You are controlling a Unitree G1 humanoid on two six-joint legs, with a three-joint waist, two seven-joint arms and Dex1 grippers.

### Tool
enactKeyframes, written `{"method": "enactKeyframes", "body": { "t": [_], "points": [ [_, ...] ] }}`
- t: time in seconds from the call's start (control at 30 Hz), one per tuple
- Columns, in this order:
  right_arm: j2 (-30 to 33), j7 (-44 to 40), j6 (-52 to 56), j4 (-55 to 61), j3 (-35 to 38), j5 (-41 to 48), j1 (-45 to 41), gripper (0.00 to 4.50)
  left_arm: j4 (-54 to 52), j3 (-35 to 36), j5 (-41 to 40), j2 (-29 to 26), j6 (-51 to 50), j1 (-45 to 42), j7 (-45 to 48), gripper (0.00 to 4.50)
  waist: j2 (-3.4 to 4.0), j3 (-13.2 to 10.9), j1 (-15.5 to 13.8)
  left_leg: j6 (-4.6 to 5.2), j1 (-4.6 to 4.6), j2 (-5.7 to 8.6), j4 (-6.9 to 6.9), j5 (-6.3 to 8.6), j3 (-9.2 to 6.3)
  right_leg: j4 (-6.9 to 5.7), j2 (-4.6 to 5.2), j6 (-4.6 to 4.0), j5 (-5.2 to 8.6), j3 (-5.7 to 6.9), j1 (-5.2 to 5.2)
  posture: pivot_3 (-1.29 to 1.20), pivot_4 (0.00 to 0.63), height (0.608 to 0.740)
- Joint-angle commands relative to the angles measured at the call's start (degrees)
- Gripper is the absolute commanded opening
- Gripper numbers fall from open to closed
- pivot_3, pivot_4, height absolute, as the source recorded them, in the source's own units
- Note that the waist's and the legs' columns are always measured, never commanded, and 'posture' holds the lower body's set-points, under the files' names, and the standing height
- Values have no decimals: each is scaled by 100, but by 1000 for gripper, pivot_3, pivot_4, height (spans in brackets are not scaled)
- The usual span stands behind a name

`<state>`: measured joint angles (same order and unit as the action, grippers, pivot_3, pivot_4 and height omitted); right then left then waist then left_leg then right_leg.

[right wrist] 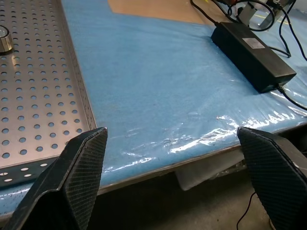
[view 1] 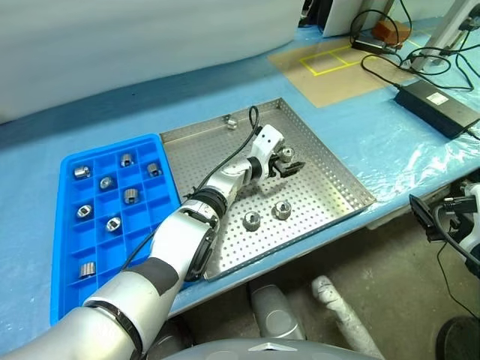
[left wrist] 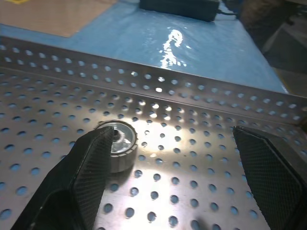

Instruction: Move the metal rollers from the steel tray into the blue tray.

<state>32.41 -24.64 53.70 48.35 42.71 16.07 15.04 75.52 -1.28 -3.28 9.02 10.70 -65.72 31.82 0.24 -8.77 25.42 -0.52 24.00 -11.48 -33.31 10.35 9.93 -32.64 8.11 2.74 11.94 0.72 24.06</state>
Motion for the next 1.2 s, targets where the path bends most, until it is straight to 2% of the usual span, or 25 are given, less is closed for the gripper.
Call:
{"method": "enactKeyframes", "body": {
  "t": [0.03, 0.2, 0.4, 0.67, 0.8, 0.83, 0.9, 1.1, 1.17, 1.2],
  "points": [
    [24, 52, 53, 375, 238, 10, 137, 4500, 11, 178, 3, 748, 138, -347, -422, 4239, 0, 0, 54, 6, 1, 6, 0, 4, -1, 0, 7, 6, 3, 4, -5, -1017, 150, 740],
    [-178, 89, 174, 803, 615, 18, 433, 4500, 113, 82, 227, 1039, 97, -293, -653, 4239, 1, 1, 113, 27, 9, 18, -4, 21, -2, 10, 21, 30, 16, 5, -12, -1081, 150, 740],
    [-506, 154, 105, 1165, 1085, 39, 866, 4500, 202, 57, 462, 1140, -21, -301, -1091, 4239, 1, 1, 258, 42, 9, 21, -4, 34, -5, 19, 27, 49, 27, 16, -25, -1163, 150, 740],
    [-615, 532, -460, 1165, 1413, 525, 1462, 4500, 297, 54, 702, 1231, -308, -316, -1463, 4239, 2, 1, 600, 48, 7, 73, -7, 51, -29, 37, 94, 82, 46, 57, -63, -1247, 150, 740],
    [-580, 848, -774, 1165, 1586, 920, 1830, 4500, 337, 44, 885, 1209, -508, -270, -1862, 4239, 8, 4, 784, 64, 19, 94, -7, 65, -52, 94, 110, 104, 56, 77, -94, -1276, 150, 740],
    [-580, 937, -861, 1165, 1647, 1047, 1922, 4500, 345, 87, 895, 1198, -569, -255, -1993, 3825, 8, 4, 827, 68, 31, 107, -10, 70, -62, 102, 116, 115, 61, 78, -99, -1281, 150, 740],
    [-577, 1118, -1020, 1165, 1669, 1220, 2110, 4500, 352, 158, 893, 1203, -628, -239, -2074, 3339, 9, 4, 914, 74, 37, 129, -11, 79, -70, 103, 132, 124, 64, 77, -100, -1286, 150, 740],
    [-403, 1663, -1281, 1165, 1481, 1621, 2445, 4500, 342, 444, 722, 1256, -674, -306, -2060, 1267, 13, 6, 1053, 74, 76, 164, -13, 93, -133, 107, 142, 149, 77, 95, -104, -1281, 150, 740],
    [-378, 1786, -1321, 1165, 1446, 1708, 2510, 4500, 331, 614, 592, 1271, -685, -321, -1938, 677, 13, 7, 1066, 75, 84, 164, -13, 94, -138, 108, 142, 153, 79, 102, -106, -1273, 150, 740],
    [-358, 1845, -1331, 1165, 1426, 1746, 2532, 4500, 328, 674, 559, 1275, -688, -323, -1888, 677, 14, 7, 1074, 75, 87, 164, -13, 94, -140, 108, 143, 156, 80, 107, -106, -1269, 150, 740]
  ]
}}
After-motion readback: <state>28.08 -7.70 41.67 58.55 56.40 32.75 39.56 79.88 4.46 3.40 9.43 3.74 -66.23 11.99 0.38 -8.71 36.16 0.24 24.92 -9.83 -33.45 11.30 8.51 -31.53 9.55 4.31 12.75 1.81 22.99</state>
